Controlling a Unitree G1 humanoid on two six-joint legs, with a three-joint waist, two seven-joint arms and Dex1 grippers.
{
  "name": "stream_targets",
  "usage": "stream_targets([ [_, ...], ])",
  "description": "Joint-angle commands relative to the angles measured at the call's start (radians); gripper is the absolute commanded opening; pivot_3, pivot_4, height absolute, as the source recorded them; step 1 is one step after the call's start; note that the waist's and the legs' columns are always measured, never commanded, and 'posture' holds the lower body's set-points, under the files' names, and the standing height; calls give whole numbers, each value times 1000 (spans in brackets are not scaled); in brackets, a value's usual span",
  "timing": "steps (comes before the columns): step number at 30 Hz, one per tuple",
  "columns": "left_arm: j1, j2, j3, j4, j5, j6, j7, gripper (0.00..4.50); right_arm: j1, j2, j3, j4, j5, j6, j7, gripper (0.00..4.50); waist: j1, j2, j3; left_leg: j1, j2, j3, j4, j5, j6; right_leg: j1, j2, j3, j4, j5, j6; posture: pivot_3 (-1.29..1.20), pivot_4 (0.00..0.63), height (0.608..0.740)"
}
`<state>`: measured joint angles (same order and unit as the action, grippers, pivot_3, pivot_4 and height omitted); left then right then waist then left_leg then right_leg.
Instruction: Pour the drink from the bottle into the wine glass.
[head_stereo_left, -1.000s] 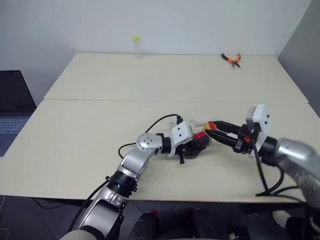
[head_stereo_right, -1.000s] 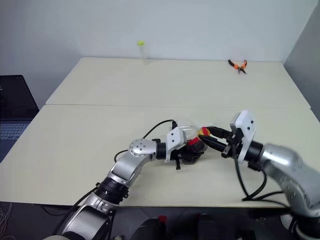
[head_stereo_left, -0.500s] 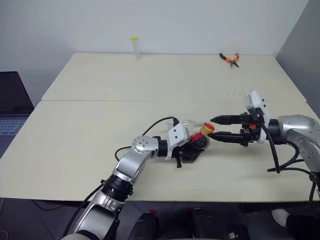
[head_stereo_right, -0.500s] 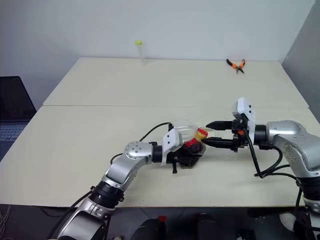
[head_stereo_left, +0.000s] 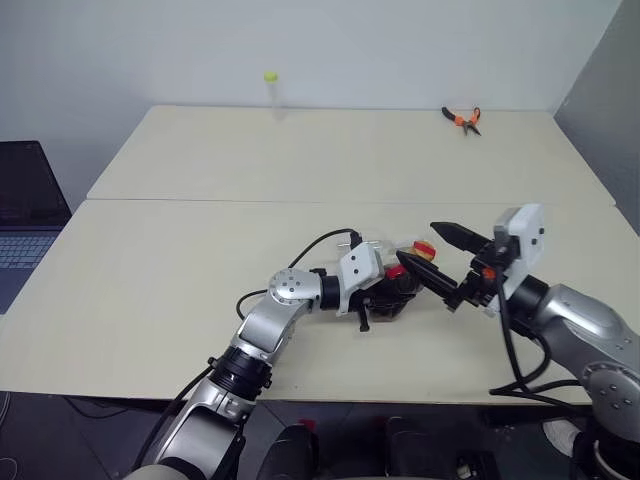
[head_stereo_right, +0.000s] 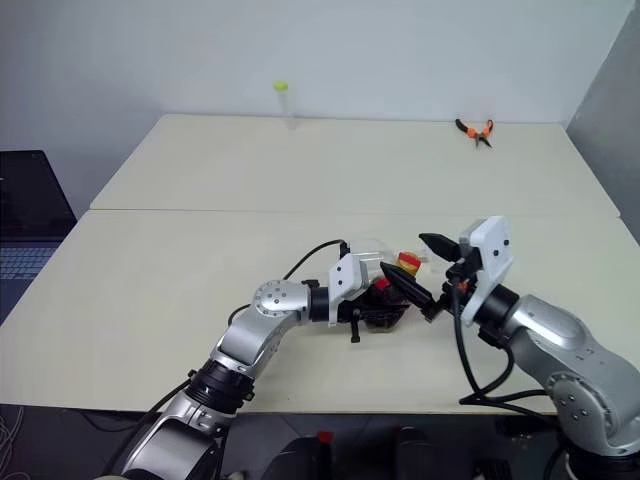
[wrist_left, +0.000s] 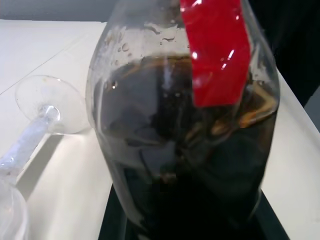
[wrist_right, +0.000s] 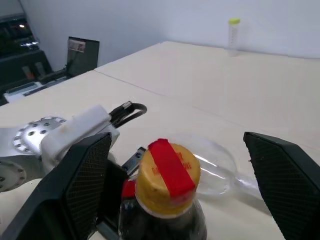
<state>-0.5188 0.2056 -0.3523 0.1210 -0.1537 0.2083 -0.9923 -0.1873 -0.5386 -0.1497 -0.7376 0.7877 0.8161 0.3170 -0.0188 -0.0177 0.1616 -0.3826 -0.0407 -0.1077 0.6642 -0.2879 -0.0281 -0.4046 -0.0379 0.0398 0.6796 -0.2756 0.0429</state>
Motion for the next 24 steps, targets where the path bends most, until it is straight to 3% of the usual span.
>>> stream_targets([
  [1,-35,-17,-2,-18,-7,-34,-4,757,-16,11,-1,21,-59,-54,-22,4500,0,0,0,0,0,0,0,0,0,0,0,0,0,0,0,0,150,740],
  [10,-36,-15,2,-7,-5,-42,-6,756,134,-42,-163,80,-34,-102,84,4500,0,0,0,0,0,0,0,0,1,0,0,0,0,0,0,0,150,740],
  [17,-35,-11,7,2,-3,-49,-8,755,298,-142,-312,48,115,-60,216,4500,1,0,0,1,0,2,0,0,1,1,0,1,0,0,0,0,150,740],
  [20,-36,-12,9,5,-2,-51,-9,752,326,-194,-328,2,168,-39,246,4500,-4,0,0,1,0,1,-1,-1,1,1,1,1,0,0,0,0,150,740],
  [24,-35,-15,8,5,0,-52,-9,746,245,-184,-270,-44,205,-37,157,4500,-8,0,0,1,1,1,0,-1,1,1,1,1,0,0,0,0,150,740],
])
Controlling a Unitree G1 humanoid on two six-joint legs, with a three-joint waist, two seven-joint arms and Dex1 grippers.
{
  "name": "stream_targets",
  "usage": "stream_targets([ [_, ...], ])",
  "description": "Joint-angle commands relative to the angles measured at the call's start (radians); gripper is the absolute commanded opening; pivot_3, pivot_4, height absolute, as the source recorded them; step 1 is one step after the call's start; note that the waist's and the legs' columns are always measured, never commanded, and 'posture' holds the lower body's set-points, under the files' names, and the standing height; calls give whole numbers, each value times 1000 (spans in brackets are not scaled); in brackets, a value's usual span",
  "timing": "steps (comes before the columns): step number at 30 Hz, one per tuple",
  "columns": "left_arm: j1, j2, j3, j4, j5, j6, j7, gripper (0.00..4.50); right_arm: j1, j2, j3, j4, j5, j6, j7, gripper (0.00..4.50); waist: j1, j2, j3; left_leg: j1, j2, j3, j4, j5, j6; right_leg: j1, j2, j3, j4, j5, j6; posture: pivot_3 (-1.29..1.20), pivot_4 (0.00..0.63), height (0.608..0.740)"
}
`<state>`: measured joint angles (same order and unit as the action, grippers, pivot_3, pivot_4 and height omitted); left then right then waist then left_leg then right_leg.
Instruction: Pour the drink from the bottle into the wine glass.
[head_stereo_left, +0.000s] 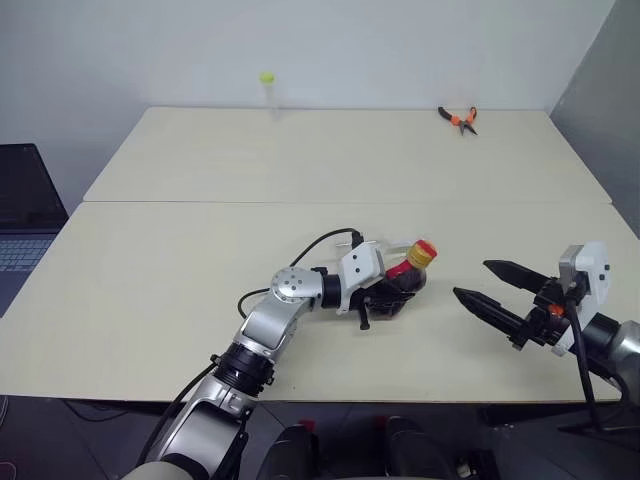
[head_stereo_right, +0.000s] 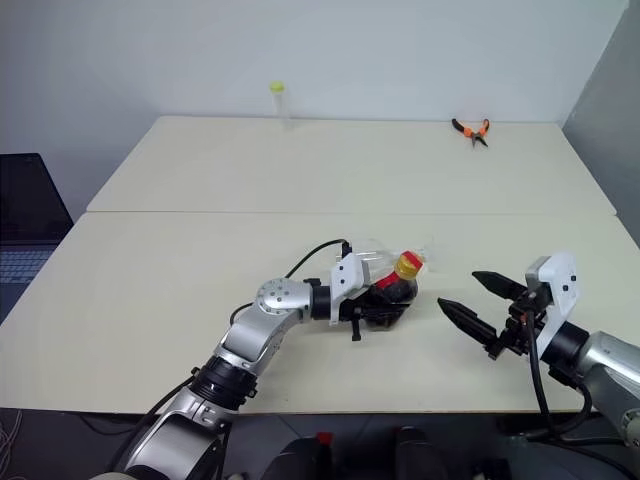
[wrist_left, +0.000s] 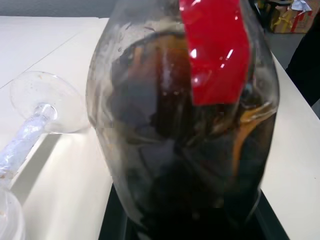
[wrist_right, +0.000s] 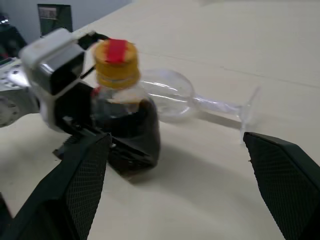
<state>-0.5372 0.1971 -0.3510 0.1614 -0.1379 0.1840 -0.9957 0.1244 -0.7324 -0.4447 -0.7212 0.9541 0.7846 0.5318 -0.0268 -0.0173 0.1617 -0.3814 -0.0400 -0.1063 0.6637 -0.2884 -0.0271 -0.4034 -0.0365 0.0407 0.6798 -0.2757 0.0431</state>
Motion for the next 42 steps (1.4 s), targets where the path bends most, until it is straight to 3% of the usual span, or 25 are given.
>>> stream_targets([
  [1,-16,-7,6,-35,-15,-28,-6,746,-101,23,56,-68,30,-7,-93,4500,-2,0,0,0,0,0,0,0,0,0,0,0,0,0,0,0,150,740],
  [10,-18,-11,2,-32,-13,-30,-7,746,-309,139,267,-49,-99,-13,-271,4500,1,0,0,-1,-1,-1,0,0,-1,-1,-1,-1,-1,0,0,0,150,740],
  [14,-18,-13,0,-31,-13,-31,-6,746,-308,136,265,-30,-121,-17,-265,4500,4,0,0,-2,-1,-1,1,0,-1,-1,-2,-1,-1,0,0,0,150,740],
  [21,-15,-14,0,-29,-14,-33,-5,746,-207,84,155,-33,-64,-8,-200,4500,3,0,0,-1,-1,-1,0,0,0,-1,-1,-1,-1,0,0,0,150,740],
  [31,-19,-17,-2,-16,-12,-45,-5,746,-113,-2,43,-84,211,39,-166,4500,2,0,0,-1,0,-1,0,0,0,-1,-1,-1,0,0,0,0,150,740],
  [42,-24,-24,-3,-11,-9,-45,-4,746,-248,98,223,-43,104,9,-342,4500,1,0,0,-1,-1,-1,0,0,0,0,-1,-1,0,0,0,0,150,740],
])
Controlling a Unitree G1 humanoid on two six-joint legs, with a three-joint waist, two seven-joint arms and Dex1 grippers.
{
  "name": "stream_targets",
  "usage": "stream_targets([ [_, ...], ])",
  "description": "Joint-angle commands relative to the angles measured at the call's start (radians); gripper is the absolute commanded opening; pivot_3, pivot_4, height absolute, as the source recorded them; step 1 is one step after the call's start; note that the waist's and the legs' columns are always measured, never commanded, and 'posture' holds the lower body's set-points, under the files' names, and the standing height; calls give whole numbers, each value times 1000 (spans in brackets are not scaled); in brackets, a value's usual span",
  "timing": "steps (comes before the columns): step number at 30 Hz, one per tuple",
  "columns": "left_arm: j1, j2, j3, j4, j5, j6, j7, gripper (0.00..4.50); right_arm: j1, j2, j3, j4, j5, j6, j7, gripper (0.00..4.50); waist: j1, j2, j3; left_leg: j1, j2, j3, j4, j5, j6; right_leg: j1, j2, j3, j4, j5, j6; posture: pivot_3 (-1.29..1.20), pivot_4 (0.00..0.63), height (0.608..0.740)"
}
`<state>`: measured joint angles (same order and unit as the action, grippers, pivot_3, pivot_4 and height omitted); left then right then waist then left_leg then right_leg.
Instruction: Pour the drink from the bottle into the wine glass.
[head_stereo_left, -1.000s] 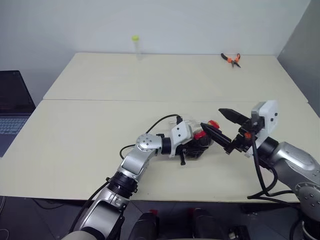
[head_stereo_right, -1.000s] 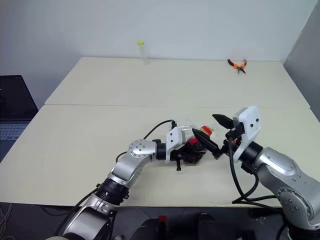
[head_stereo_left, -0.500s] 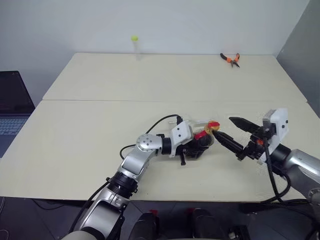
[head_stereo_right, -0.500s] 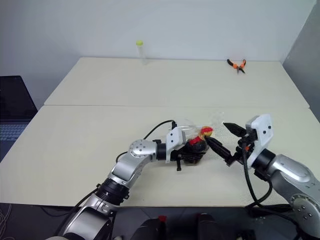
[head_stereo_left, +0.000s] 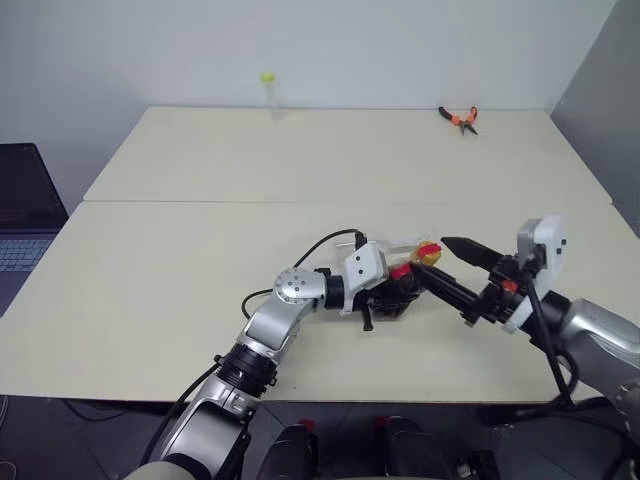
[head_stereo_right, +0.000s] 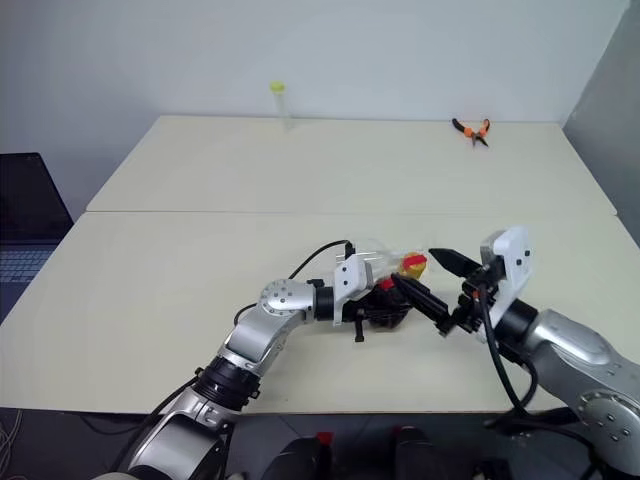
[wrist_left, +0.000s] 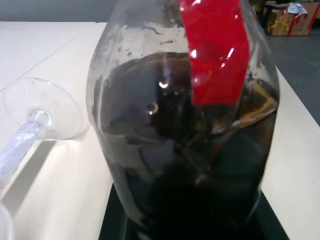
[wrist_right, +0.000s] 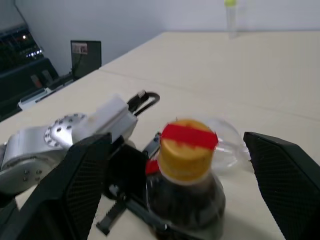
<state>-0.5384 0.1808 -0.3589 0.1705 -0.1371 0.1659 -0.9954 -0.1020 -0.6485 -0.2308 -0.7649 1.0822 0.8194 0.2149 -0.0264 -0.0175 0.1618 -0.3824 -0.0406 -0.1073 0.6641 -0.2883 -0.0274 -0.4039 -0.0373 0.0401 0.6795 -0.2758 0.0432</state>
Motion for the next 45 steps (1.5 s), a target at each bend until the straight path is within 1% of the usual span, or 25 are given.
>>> stream_targets([
  [1,-23,-8,5,-20,-10,-27,-4,746,-27,23,13,6,-28,-29,-29,4500,0,0,0,0,0,0,0,0,0,0,0,0,0,0,0,0,150,740],
  [3,-24,-9,5,-18,-10,-27,-3,746,-32,31,18,11,-33,-34,-29,4500,1,0,0,0,0,0,0,0,0,0,0,0,0,0,0,0,150,740],
  [6,-23,-9,5,-18,-9,-28,-2,746,-26,35,18,15,-42,-37,-15,3927,1,0,0,0,0,0,0,0,0,0,-1,0,0,0,0,0,150,740],
  [9,-23,-9,6,-18,-9,-28,-2,746,-14,39,14,16,-46,-43,-5,2900,0,0,0,0,0,0,0,0,0,0,0,0,0,0,0,0,150,740],
  [13,-22,-10,5,-17,-9,-30,-2,746,21,43,4,9,-45,-58,7,1387,0,0,0,0,0,0,0,0,0,0,0,0,0,0,0,0,150,740],
  [14,-22,-10,5,-17,-9,-30,-2,745,29,46,1,7,-42,-62,7,1206,0,0,0,0,0,0,0,0,0,0,0,0,0,0,0,0,150,740],
  [18,-22,-12,4,-16,-11,-31,-3,745,48,66,-15,2,-1,-79,-9,1208,0,0,0,0,0,0,0,0,0,0,0,0,0,0,0,0,150,740],
  [24,-19,-20,9,-17,-20,-33,-4,740,57,131,-59,6,100,-117,-74,1208,0,0,0,0,0,0,0,0,0,0,0,0,0,0,0,0,150,740],
  [31,-14,-26,10,-23,-27,-34,-3,739,61,119,-94,1,171,-131,-107,1207,0,0,0,0,0,0,0,0,0,0,0,0,0,0,0,0,150,740],
  [32,-14,-26,11,-24,-27,-35,-2,739,63,100,-97,-2,138,-132,-101,1207,0,0,0,0,0,0,0,0,0,0,0,0,0,0,0,0,150,740],
  [34,-13,-25,12,-24,-27,-35,-2,739,70,-9,-60,-28,-82,-155,-52,1206,0,0,0,0,0,0,0,0,0,0,0,0,0,0,0,0,150,740],
  [36,-11,-22,12,-27,-27,-34,-3,739,79,-76,-30,-44,-219,-186,-19,1206,0,0,0,0,-1,1,0,0,0,0,0,0,0,0,0,0,150,740],
  [37,-10,-21,12,-28,-27,-33,-3,739,82,-93,-28,-49,-254,-202,-7,1206,0,0,0,0,-1,0,0,0,0,0,0,0,0,0,1,0,150,740],
  [40,-9,-22,11,-30,-27,-33,-2,739,124,-123,-52,-45,-290,-209,47,1206,0,0,0,0,0,0,0,0,0,0,0,0,0,0,1,0,150,740],
  [43,-10,-26,11,-29,-30,-34,-3,739,274,-146,-107,38,-367,-224,130,1206,7,0,0,0,0,1,0,0,0,0,0,0,-1,0,1,0,150,740],
  [45,-10,-27,10,-30,-33,-35,-7,739,320,-137,-114,70,-399,-242,157,1206,12,-1,0,0,-1,1,1,0,0,1,0,0,-1,0,1,0,150,740],
])
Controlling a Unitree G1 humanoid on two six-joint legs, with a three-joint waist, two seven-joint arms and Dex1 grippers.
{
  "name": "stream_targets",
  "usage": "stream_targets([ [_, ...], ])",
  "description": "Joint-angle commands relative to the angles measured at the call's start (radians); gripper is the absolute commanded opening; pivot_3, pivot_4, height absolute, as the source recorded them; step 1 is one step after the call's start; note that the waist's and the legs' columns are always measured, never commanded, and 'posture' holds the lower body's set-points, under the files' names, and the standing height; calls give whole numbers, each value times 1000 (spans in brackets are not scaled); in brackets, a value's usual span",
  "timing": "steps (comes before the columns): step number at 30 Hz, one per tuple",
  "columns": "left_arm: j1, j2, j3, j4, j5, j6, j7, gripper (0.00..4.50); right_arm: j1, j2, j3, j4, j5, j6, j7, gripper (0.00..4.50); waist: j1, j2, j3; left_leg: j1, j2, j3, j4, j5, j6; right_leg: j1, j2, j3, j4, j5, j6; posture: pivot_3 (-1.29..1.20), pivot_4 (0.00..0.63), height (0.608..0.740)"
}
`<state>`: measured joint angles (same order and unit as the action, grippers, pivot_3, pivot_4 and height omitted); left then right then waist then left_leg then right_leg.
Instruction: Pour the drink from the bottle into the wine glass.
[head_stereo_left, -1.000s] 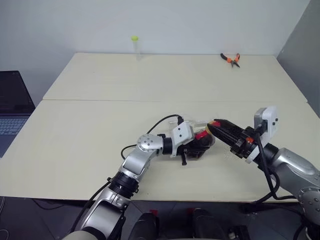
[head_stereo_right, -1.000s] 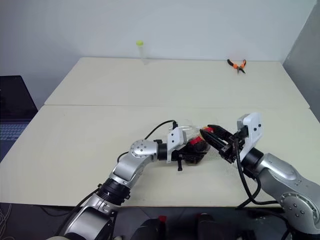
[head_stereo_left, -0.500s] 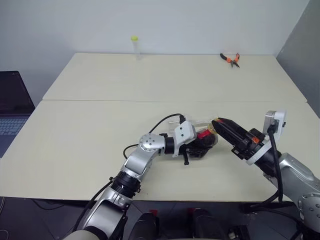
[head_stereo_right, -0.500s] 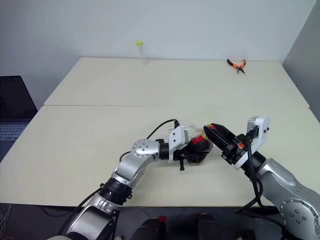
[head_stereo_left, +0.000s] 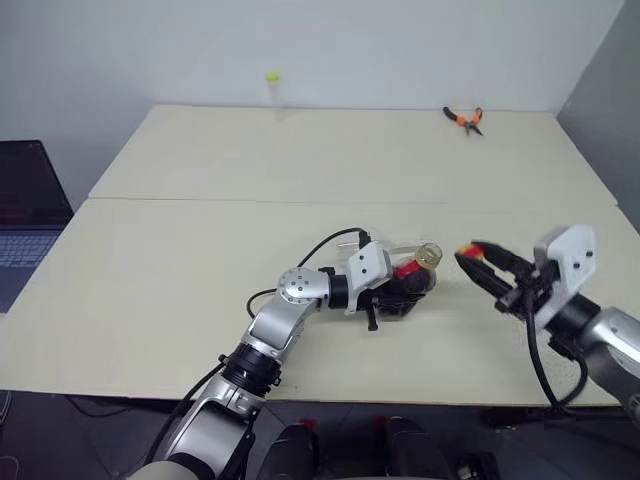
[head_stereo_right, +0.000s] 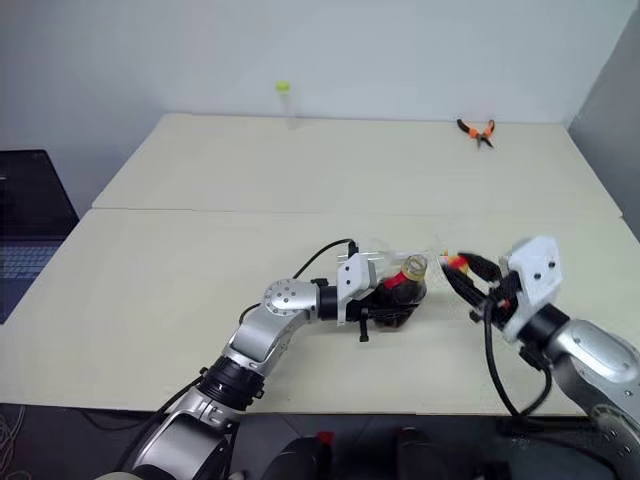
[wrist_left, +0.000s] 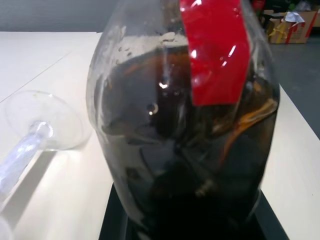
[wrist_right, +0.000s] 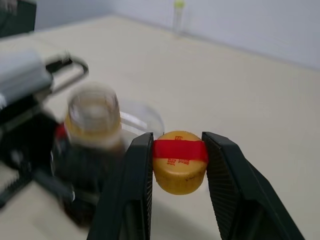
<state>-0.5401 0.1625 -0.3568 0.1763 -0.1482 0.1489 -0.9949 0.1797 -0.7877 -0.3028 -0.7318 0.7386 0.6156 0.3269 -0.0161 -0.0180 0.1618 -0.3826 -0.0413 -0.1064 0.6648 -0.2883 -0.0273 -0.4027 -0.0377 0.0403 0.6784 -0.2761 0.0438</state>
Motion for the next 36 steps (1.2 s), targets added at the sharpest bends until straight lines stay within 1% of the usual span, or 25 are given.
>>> stream_targets([
  [1,-8,-10,8,-37,-25,-19,-10,739,48,9,-34,55,-87,-55,47,1206,3,0,0,0,0,1,0,0,0,0,0,1,0,0,0,0,150,740],
  [5,-8,-19,13,-46,-45,-10,-21,739,49,89,30,216,-213,-117,29,1206,-1,0,0,2,1,1,-1,0,0,0,1,1,1,0,0,0,150,740],
  [7,-7,-21,14,-50,-48,-10,-26,739,21,145,49,286,-261,-156,12,1206,-2,0,0,2,1,1,-1,0,0,0,1,1,1,0,0,0,150,740],
  [9,-6,-22,15,-55,-53,-7,-29,739,-2,190,61,336,-280,-171,13,1206,-3,1,0,2,1,2,-1,0,0,-1,1,2,1,0,0,0,150,740],
  [14,-7,-20,15,-57,-62,-5,-27,739,-34,244,66,443,-313,-192,38,1206,-4,1,0,2,1,1,-1,0,0,-1,1,2,1,0,0,0,150,740],
  [16,-10,-20,16,-56,-65,-5,-26,739,-38,253,62,453,-308,-184,48,1923,-4,2,-1,2,1,1,-1,0,0,-1,1,2,1,0,0,0,150,740],
  [20,-10,-18,22,-56,-70,-7,-19,739,-5,245,64,436,-264,-115,99,3209,-6,2,-1,2,1,1,-1,0,0,-1,1,2,1,0,0,0,150,740],
  [23,-7,-18,25,-58,-71,-10,-15,739,15,235,68,420,-268,-107,128,4348,-7,2,-1,2,1,1,-1,0,0,0,1,1,1,0,0,0,150,740],
  [24,-6,-20,30,-59,-72,-14,-9,739,19,228,69,412,-277,-109,133,4490,-8,2,-1,2,1,1,-1,0,0,0,1,1,1,0,0,0,150,740],
  [28,-3,-23,63,-73,-81,-17,29,739,42,164,67,362,-346,-136,153,4500,-7,2,-1,2,0,1,0,0,0,0,0,1,1,0,0,0,150,740],
  [31,18,-12,102,-106,-81,-9,80,739,85,56,60,235,-367,-128,227,4500,-7,2,-1,2,0,1,-1,0,0,0,0,1,1,0,0,0,150,740],
  [33,39,-9,126,-141,-87,4,111,739,88,9,49,160,-345,-103,261,4500,-11,2,-1,2,1,1,-1,0,0,-1,0,1,1,0,0,0,150,740],
  [36,87,2,183,-226,-122,41,166,739,17,-35,46,36,-255,-26,293,4500,-16,2,-1,2,2,1,-1,0,0,-1,1,2,1,0,0,0,150,740],
])
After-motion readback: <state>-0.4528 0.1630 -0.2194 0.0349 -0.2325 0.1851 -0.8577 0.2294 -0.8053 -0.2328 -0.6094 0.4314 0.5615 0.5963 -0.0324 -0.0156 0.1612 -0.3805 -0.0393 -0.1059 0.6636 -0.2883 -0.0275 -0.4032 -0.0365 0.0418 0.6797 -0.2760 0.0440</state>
